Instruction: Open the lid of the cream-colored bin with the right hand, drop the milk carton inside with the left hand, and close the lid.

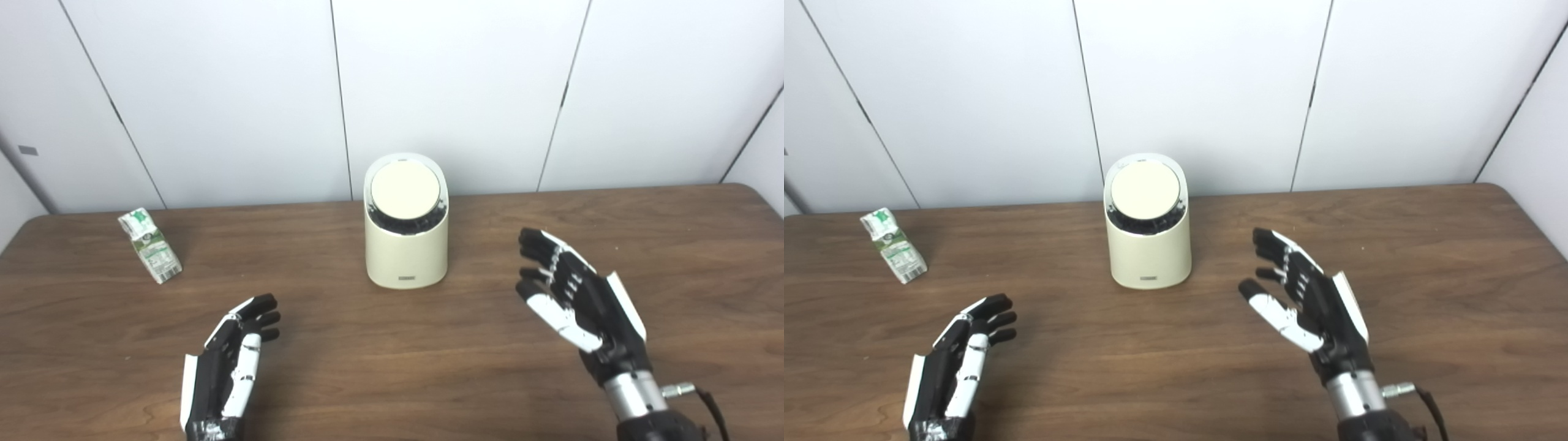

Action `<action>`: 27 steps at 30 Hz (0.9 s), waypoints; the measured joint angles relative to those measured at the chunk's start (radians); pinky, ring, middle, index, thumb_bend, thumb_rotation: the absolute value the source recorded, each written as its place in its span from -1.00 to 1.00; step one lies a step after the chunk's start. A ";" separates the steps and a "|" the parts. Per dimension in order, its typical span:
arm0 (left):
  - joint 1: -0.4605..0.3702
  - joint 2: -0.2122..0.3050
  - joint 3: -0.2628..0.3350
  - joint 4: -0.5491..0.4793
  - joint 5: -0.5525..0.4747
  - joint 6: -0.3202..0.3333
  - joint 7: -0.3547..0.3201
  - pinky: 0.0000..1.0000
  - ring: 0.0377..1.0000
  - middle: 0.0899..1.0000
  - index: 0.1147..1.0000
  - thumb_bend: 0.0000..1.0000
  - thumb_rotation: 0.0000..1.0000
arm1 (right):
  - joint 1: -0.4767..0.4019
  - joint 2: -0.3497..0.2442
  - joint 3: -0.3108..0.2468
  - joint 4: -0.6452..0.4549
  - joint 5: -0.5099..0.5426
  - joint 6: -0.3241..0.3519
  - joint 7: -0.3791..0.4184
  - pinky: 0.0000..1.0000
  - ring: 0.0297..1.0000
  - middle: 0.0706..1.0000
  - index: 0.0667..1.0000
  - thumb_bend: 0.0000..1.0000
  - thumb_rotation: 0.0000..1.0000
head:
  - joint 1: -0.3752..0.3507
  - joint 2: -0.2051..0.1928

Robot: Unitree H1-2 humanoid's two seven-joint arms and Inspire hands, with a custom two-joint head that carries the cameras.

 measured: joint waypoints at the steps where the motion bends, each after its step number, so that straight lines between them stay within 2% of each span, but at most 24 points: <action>1: 0.000 0.000 0.000 0.003 -0.001 0.000 0.000 0.45 0.49 0.50 0.49 -0.52 0.26 | -0.033 -0.001 0.006 0.000 -0.014 0.015 0.003 0.71 0.84 0.84 0.77 0.20 0.39 | -0.003 -0.003; 4: -0.003 0.001 0.000 0.004 -0.001 0.001 0.000 0.45 0.49 0.50 0.49 -0.52 0.25 | -0.124 -0.001 0.022 0.004 -0.055 0.052 0.007 0.77 0.88 0.86 0.81 0.33 0.48 | -0.005 -0.005; 7: -0.004 0.002 0.002 0.006 0.000 0.000 0.001 0.45 0.49 0.50 0.49 -0.52 0.27 | -0.203 -0.003 0.039 0.033 -0.131 0.066 0.006 0.74 0.87 0.87 0.85 0.42 0.54 | -0.006 -0.008; 10: -0.005 0.002 0.001 0.011 0.001 0.000 0.001 0.44 0.49 0.50 0.49 -0.50 0.29 | -0.271 -0.007 0.053 0.080 -0.175 0.087 0.010 0.68 0.87 0.89 0.87 0.49 0.38 | -0.006 -0.011; 14: -0.004 0.002 0.000 0.013 0.001 0.000 0.001 0.44 0.49 0.50 0.49 -0.50 0.31 | -0.365 -0.011 0.073 0.138 -0.218 0.127 0.025 0.56 0.82 0.87 0.88 0.62 0.31 | -0.005 -0.009; 18: -0.004 0.003 -0.001 0.013 0.001 -0.001 0.000 0.42 0.49 0.51 0.50 -0.52 0.28 | -0.443 -0.012 0.103 0.195 -0.258 0.130 0.027 0.58 0.83 0.90 0.89 0.56 0.11 | -0.005 -0.009; 21: -0.004 0.004 -0.001 0.013 0.001 -0.004 0.000 0.41 0.49 0.50 0.50 -0.53 0.29 | -0.476 -0.009 0.133 0.247 -0.308 0.132 0.024 0.55 0.81 0.92 0.89 0.61 0.03 | -0.005 -0.009; 27: -0.004 0.004 -0.004 0.014 0.005 -0.008 0.000 0.41 0.50 0.51 0.50 -0.53 0.30 | -0.514 0.011 0.155 0.366 -0.363 0.130 0.013 0.78 0.97 1.00 0.99 0.65 -0.16 | 0.002 -0.015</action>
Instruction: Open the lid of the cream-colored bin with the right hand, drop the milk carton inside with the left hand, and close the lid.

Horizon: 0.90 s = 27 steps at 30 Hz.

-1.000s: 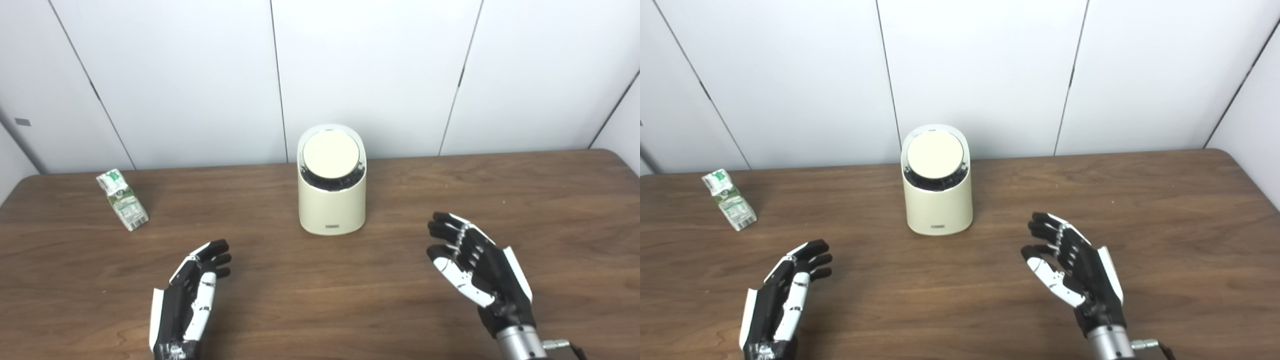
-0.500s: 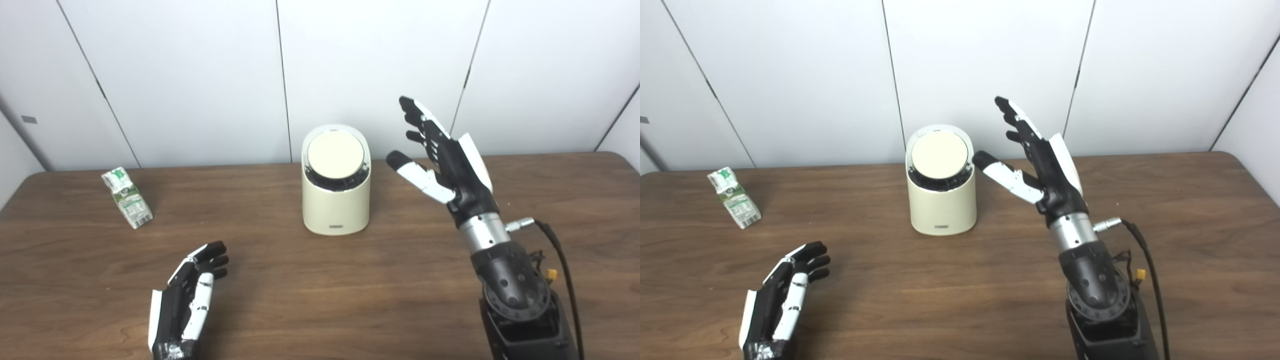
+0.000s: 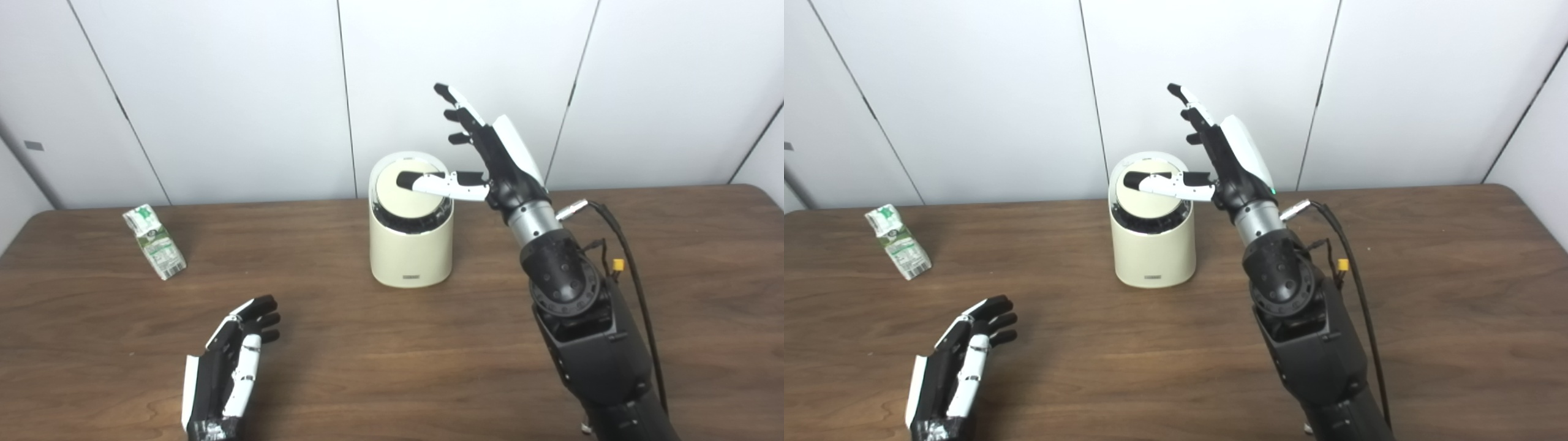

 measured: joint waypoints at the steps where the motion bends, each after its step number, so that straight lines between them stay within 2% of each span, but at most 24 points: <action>1: 0.000 0.000 0.000 0.000 -0.001 -0.001 0.000 0.41 0.49 0.51 0.50 -0.53 0.30 | -0.005 0.001 0.001 0.020 -0.004 -0.001 -0.003 0.83 0.99 1.00 1.00 0.66 -0.17 | 0.000 0.000; 9: 0.002 0.000 -0.001 0.011 -0.004 -0.010 -0.001 0.41 0.48 0.50 0.49 -0.50 0.29 | -0.041 -0.007 0.036 0.133 -0.082 -0.001 -0.028 1.00 1.00 1.00 1.00 0.72 -0.26 | 0.002 -0.002; 20: 0.002 0.000 -0.002 0.013 -0.004 -0.010 -0.001 0.43 0.49 0.51 0.49 -0.49 0.32 | -0.051 -0.011 0.046 0.199 -0.131 -0.001 -0.033 0.93 1.00 1.00 1.00 0.67 -0.33 | 0.002 -0.002; 23: 0.002 -0.001 -0.003 0.013 -0.004 -0.010 -0.001 0.45 0.50 0.52 0.49 -0.50 0.32 | -0.051 -0.015 0.045 0.215 -0.139 -0.001 -0.035 0.99 1.00 1.00 1.00 0.65 -0.39 | 0.000 -0.002; 27: 0.002 -0.001 -0.003 0.014 -0.005 -0.010 -0.001 0.45 0.50 0.52 0.49 -0.50 0.31 | -0.054 -0.025 0.048 0.232 -0.145 -0.007 -0.046 1.00 1.00 1.00 1.00 0.74 -0.48 | 0.000 0.000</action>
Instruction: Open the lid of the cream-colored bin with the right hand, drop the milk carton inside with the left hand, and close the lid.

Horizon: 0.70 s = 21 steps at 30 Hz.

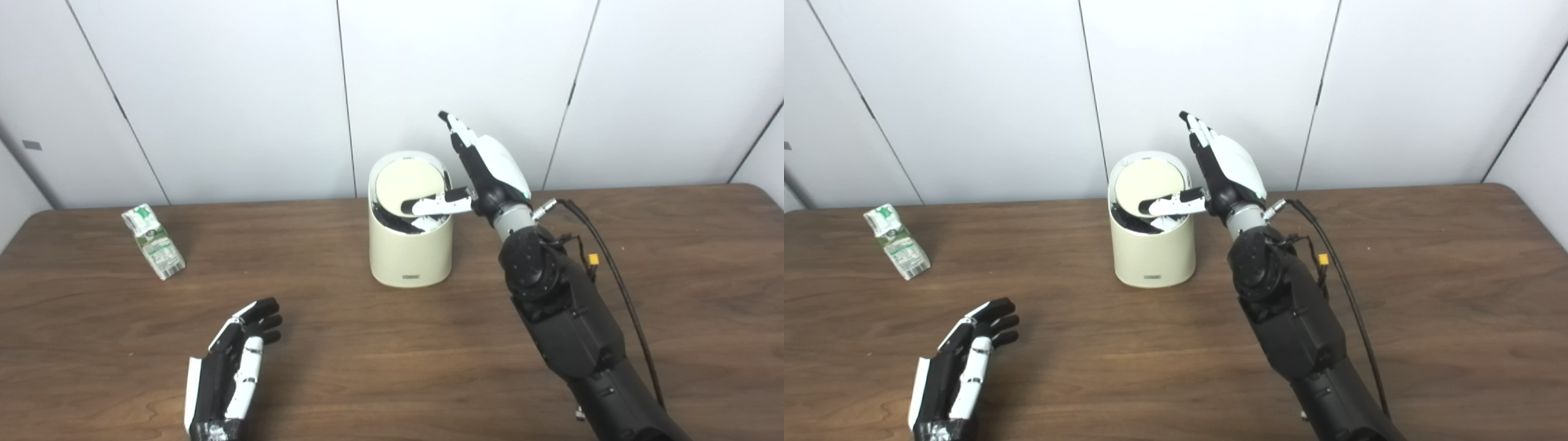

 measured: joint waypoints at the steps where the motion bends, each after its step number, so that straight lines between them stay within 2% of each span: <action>1: 0.000 0.000 0.000 0.000 0.000 0.000 0.000 0.45 0.50 0.51 0.49 -0.50 0.30 | -0.003 -0.002 0.004 0.002 -0.005 -0.004 -0.008 1.00 1.00 1.00 0.99 0.77 -0.51 | -0.002 0.000; 9: -0.001 0.000 -0.002 0.002 0.000 0.000 0.000 0.41 0.48 0.51 0.49 -0.51 0.30 | -0.024 -0.021 0.040 0.022 -0.038 -0.016 -0.046 0.97 1.00 1.00 0.96 0.88 -0.65 | -0.003 0.002; 14: -0.001 0.000 -0.002 0.004 0.000 -0.003 0.000 0.37 0.47 0.50 0.49 -0.54 0.28 | -0.026 -0.027 0.052 0.022 -0.047 -0.025 -0.060 0.97 1.00 1.00 0.96 0.89 -0.63 | -0.005 0.000; 16: -0.001 0.000 -0.003 0.006 -0.001 -0.004 -0.001 0.38 0.47 0.50 0.49 -0.53 0.29 | -0.026 -0.030 0.054 0.022 -0.047 -0.025 -0.060 0.98 1.00 1.00 0.96 0.86 -0.49 | -0.005 -0.002; 17: -0.002 0.000 -0.003 0.006 -0.001 -0.004 -0.001 0.38 0.47 0.50 0.49 -0.52 0.30 | -0.025 -0.031 0.054 0.022 -0.047 -0.025 -0.057 0.98 1.00 1.00 0.97 0.84 -0.32 | -0.005 -0.002; 21: -0.002 0.000 -0.002 0.006 -0.001 -0.004 -0.001 0.38 0.47 0.50 0.49 -0.54 0.29 | -0.009 -0.049 0.054 0.022 -0.046 -0.014 -0.030 1.00 1.00 1.00 1.00 0.82 0.18 | -0.006 -0.003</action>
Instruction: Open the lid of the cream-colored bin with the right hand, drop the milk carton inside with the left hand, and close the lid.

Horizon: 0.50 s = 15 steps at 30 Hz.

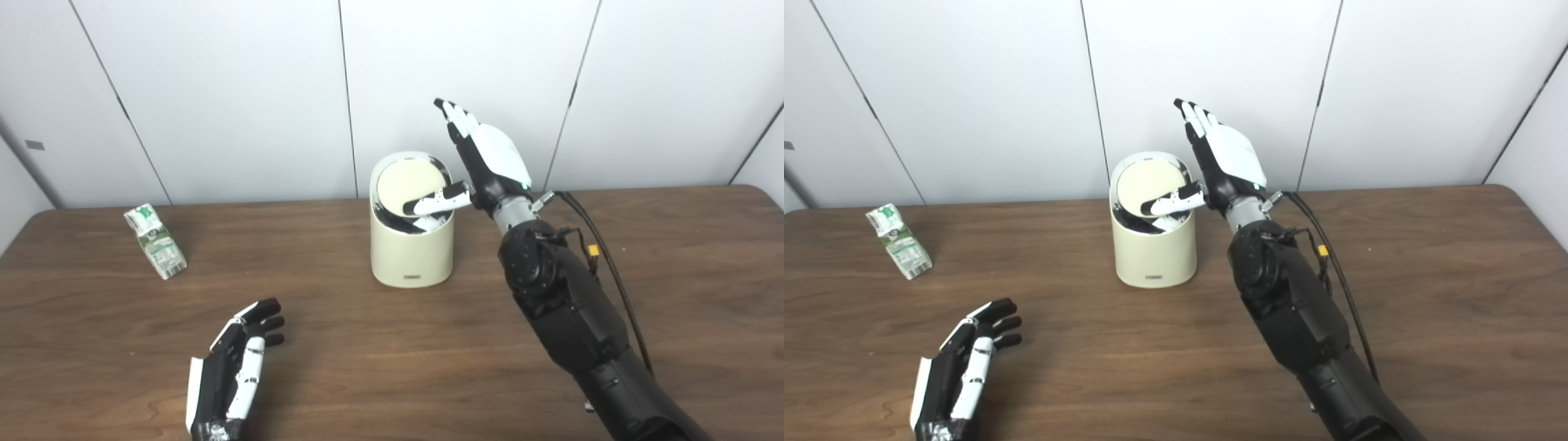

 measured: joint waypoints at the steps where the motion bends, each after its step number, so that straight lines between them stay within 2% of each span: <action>1: 0.000 0.000 0.000 0.000 0.000 0.000 0.000 0.39 0.48 0.51 0.49 -0.54 0.29 | 0.007 -0.001 -0.002 0.000 0.002 0.005 0.008 1.00 1.00 1.00 1.00 0.81 0.31 | 0.000 0.000; 4: 0.000 0.000 0.000 0.003 -0.005 0.000 -0.002 0.39 0.48 0.51 0.49 -0.54 0.29 | 0.027 -0.002 -0.009 0.000 0.011 0.006 0.022 0.99 1.00 1.00 1.00 0.82 0.56 | -0.002 -0.002; 7: 0.000 0.000 0.000 0.004 -0.006 0.000 -0.002 0.37 0.48 0.51 0.50 -0.52 0.28 | 0.047 -0.002 -0.027 -0.010 0.035 0.006 0.036 1.00 1.00 1.00 1.00 0.85 0.72 | -0.002 -0.002; 15: -0.001 0.000 0.001 0.004 -0.012 0.000 -0.015 0.33 0.46 0.50 0.50 -0.54 0.22 | 0.128 -0.002 -0.085 -0.134 0.107 0.017 0.067 0.92 1.00 1.00 1.00 0.87 0.87 | -0.003 -0.005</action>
